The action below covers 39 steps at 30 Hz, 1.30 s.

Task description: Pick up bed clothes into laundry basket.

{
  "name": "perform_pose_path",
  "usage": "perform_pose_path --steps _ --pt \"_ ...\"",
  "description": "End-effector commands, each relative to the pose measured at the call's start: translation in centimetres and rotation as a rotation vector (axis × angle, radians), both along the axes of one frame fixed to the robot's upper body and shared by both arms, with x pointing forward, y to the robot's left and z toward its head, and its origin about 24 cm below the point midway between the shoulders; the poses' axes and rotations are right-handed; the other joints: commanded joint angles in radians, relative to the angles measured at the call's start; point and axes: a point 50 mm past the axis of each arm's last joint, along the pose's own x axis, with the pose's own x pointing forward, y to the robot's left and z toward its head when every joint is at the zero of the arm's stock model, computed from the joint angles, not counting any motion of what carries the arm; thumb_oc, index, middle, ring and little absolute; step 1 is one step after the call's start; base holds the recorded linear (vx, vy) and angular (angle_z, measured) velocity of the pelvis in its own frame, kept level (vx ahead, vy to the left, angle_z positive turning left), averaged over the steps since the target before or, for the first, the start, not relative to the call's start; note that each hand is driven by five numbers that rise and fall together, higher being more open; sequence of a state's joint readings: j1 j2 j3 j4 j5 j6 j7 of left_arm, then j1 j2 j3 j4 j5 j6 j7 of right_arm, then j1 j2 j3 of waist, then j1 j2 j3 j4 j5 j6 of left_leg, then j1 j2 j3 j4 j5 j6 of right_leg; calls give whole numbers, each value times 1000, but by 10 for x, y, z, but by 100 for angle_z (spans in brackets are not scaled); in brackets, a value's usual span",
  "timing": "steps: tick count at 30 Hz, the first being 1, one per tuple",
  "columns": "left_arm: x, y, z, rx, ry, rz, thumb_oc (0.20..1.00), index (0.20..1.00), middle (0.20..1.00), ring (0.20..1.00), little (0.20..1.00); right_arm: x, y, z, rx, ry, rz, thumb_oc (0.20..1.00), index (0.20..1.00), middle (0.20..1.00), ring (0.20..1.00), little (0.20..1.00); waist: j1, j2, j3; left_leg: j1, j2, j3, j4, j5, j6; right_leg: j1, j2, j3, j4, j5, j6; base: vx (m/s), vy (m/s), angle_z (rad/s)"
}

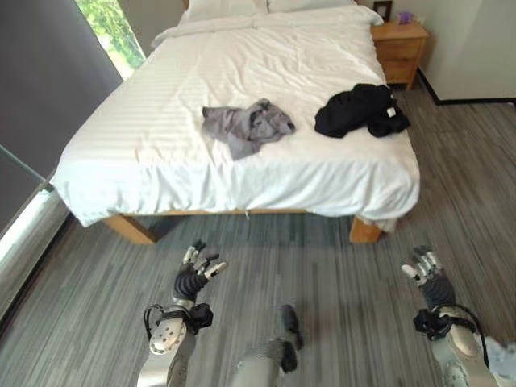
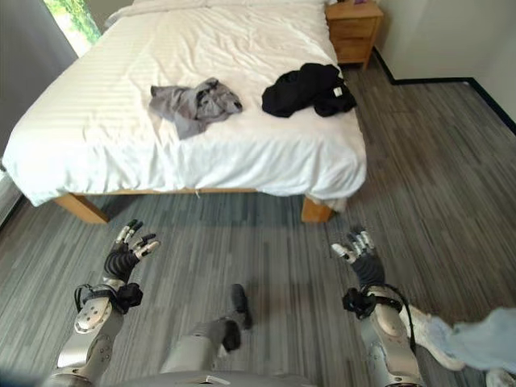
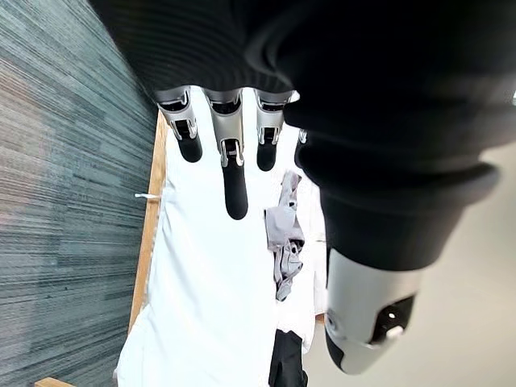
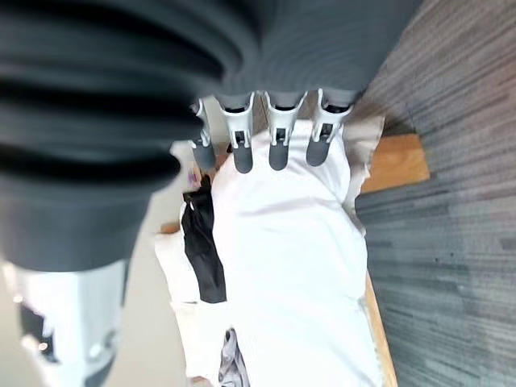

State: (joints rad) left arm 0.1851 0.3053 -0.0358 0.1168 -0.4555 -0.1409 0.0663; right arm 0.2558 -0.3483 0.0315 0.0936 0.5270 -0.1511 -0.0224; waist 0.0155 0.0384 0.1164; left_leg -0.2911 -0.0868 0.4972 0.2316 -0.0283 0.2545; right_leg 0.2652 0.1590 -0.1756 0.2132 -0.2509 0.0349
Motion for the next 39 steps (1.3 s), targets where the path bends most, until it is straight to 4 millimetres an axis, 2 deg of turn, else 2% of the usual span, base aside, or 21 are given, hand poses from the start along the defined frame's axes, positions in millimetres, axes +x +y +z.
perform_pose_path --steps 1,2,3,4,5,6,7,8,9,10,11,13,14,16,17,18,24,28,31,35,39 --pt "32 -6 31 104 -133 -95 1000 1000 1000 1000 1000 12 4 25 -25 -132 51 1000 1000 1000 1000 1000 -22 -30 3 197 30 -175 -184 83 -176 -315 -359 23 483 379 100 464 302 83" --pt "35 -9 33 107 -142 -97 1000 1000 1000 1000 1000 12 10 23 44 -143 59 1000 1000 1000 1000 1000 -43 -19 22 233 36 -193 -205 84 -167 -391 -347 44 592 374 89 364 59 103" --pt "39 -10 38 125 -158 -117 1000 1000 1000 1000 1000 9 11 20 15 -119 81 1000 1000 1000 1000 1000 -65 -17 32 286 38 -233 -229 66 -167 -472 -350 53 624 312 71 234 -31 121" --pt "39 -10 38 125 -158 -117 1000 1000 1000 1000 1000 9 11 20 15 -119 81 1000 1000 1000 1000 1000 -67 -19 32 288 36 -235 -229 66 -167 -471 -352 52 626 311 71 355 -193 79" --pt "40 -15 43 115 -184 -161 1000 1000 1000 1000 1000 8 7 20 7 -119 59 1000 1000 1000 1000 1000 -79 -14 33 314 57 -269 -241 55 -186 -510 -379 58 481 296 58 295 -212 133" --pt "41 -17 42 118 -182 -184 1000 1000 1000 1000 1000 8 4 20 8 -119 49 1000 1000 1000 1000 1000 -85 -19 35 330 55 -292 -242 45 -194 -519 -391 70 426 296 64 501 -416 174" --pt "40 -21 37 134 -159 -227 1000 1000 1000 1000 1000 6 -3 20 -25 -114 30 1000 1000 1000 1000 1000 -110 -39 25 342 49 -339 -247 27 -216 -499 -335 169 159 285 82 446 -352 198" --pt "40 -22 34 140 -150 -248 1000 1000 1000 1000 1000 5 -9 22 -78 -111 30 1000 1000 1000 1000 1000 -123 -46 19 357 45 -373 -253 15 -227 -464 -299 247 7 292 103 474 -438 166" --pt "42 -25 34 162 -150 -283 1000 1000 1000 1000 1000 3 -24 33 -216 -106 50 1000 1000 1000 1000 1000 -132 -68 6 370 40 -428 -271 6 -237 -435 -255 367 -78 291 135 319 -310 164" --pt "41 -27 33 161 -148 -306 1000 1000 1000 1000 1000 4 -28 36 -236 -111 48 1000 1000 1000 1000 1000 -123 -80 -8 368 36 -444 -272 4 -234 -414 -258 374 -96 307 140 276 -300 199" --pt "36 -26 28 141 -129 -307 1000 1000 1000 1000 1000 8 -32 43 -276 -129 58 1000 1000 1000 1000 1000 -106 -87 -24 368 37 -448 -272 0 -235 -399 -282 328 -122 316 141 224 -310 203" --pt "26 -27 20 58 -99 -323 1000 1000 1000 1000 1000 28 -53 75 -465 -173 105 1000 1000 1000 1000 1000 -90 -93 -37 358 46 -466 -268 5 -243 -372 -268 324 -174 335 136 195 -274 126" --pt "14 -29 7 0 -44 -356 1000 1000 1000 1000 1000 44 -72 110 -633 -217 121 1000 1000 1000 1000 1000 -74 -93 -47 350 54 -477 -270 8 -248 -346 -265 305 -206 328 127 132 -137 88" --pt "5 -27 -1 7 4 -377 1000 1000 1000 1000 1000 56 -82 134 -755 -239 138 1000 1000 1000 1000 1000 -64 -91 -55 352 62 -485 -281 13 -251 -326 -263 290 -226 325 121 104 -104 76" --pt "-3 -20 -6 9 44 -363 1000 1000 1000 1000 1000 75 -85 167 -933 -271 152 1000 1000 1000 1000 1000 -49 -90 -52 349 71 -493 -296 24 -257 -325 -255 278 -230 323 110 46 -68 38" --pt "-4 -19 -7 9 53 -368 1000 1000 1000 1000 1000 80 -86 173 -993 -265 157 1000 1000 1000 1000 1000 -42 -91 -52 348 73 -496 -301 27 -259 -322 -253 274 -237 322 107 32 -54 18" --pt "-9 -13 -10 8 79 -361 1000 1000 1000 1000 1000 101 -112 188 -1365 -49 170 1000 1000 1000 1000 1000 -23 -92 -47 346 77 -500 -317 33 -266 -309 -248 263 -272 335 105 12 3 -5" --pt "-10 -11 -11 16 84 -353 1000 1000 1000 1000 1000 105 -114 189 -1414 5 199 1000 1000 1000 1000 1000 -30 -92 -42 341 79 -496 -319 34 -268 -315 -246 265 -272 339 106 -15 11 -19" --pt "-15 -8 -15 12 105 -344 1000 1000 1000 1000 1000 95 -119 194 -1585 121 302 1000 1000 1000 1000 1000 -40 -98 -39 340 80 -491 -319 30 -268 -318 -243 270 -270 339 106 -6 23 -34" --pt "-17 -6 -17 9 117 -335 1000 1000 1000 1000 1000 79 -125 207 -1719 127 262 1000 1000 1000 1000 1000 -60 -98 -35 337 79 -485 -319 25 -266 -325 -243 274 -267 340 109 -11 32 -7" --pt "-16 -5 -16 26 115 -341 1000 1000 1000 1000 1000 67 -126 200 -1807 158 275 1000 1000 1000 1000 1000 -63 -100 -23 322 76 -483 -319 25 -264 -344 -245 279 -262 343 112 -35 16 -9"
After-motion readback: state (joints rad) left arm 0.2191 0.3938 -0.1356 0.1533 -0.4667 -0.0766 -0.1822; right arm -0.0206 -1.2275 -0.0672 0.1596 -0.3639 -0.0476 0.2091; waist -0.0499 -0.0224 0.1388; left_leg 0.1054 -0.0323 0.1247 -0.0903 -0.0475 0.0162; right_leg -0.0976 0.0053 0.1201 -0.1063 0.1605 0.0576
